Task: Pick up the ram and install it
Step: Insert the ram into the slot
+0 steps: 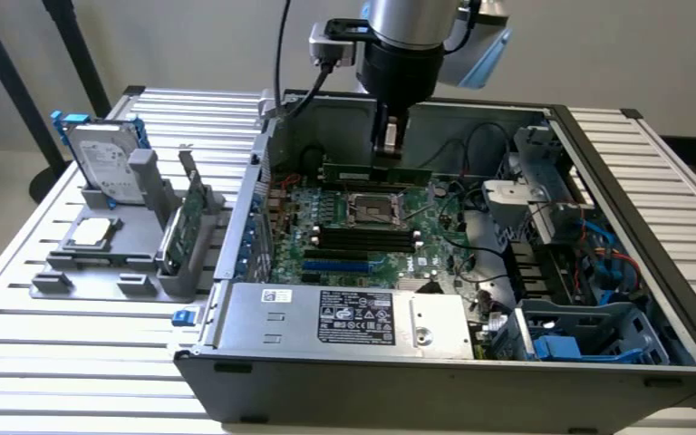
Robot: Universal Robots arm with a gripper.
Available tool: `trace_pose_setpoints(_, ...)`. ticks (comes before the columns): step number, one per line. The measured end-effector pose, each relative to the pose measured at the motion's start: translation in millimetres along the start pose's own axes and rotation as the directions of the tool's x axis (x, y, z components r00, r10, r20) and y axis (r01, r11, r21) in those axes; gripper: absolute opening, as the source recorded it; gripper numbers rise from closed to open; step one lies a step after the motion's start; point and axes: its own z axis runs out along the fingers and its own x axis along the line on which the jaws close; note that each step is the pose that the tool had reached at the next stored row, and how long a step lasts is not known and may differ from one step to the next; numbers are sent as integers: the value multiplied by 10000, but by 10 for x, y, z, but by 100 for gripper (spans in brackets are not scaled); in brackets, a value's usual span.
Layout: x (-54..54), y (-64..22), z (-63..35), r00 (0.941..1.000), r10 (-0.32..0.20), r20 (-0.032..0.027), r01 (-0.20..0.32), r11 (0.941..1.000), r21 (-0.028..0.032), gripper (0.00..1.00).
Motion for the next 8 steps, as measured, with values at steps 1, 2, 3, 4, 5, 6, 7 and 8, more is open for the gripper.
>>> trace_pose_setpoints(1, 1, -1, 18, 10000, 0, 0, 0, 10000, 0, 14)
trace_pose_setpoints(2, 3, -1, 36, 10000, 0, 1, 0, 10000, 0, 14)
trace_pose_setpoints(3, 5, -3, 55, 10000, 0, 0, 0, 10000, 0, 14)
trace_pose_setpoints(4, 7, -3, 73, 10000, 0, 0, 0, 10000, 0, 14)
trace_pose_setpoints(5, 9, -4, 90, 10000, 0, -2, 0, 10000, -1, 14)
trace_pose_setpoints(6, 11, -4, 108, 10000, 0, -1, 0, 10000, -1, 14)
trace_pose_setpoints(7, 13, -5, 126, 10000, 0, -1, 0, 10000, 0, 14)
trace_pose_setpoints(8, 16, -5, 144, 10000, 0, 0, 0, 10000, 0, 14)
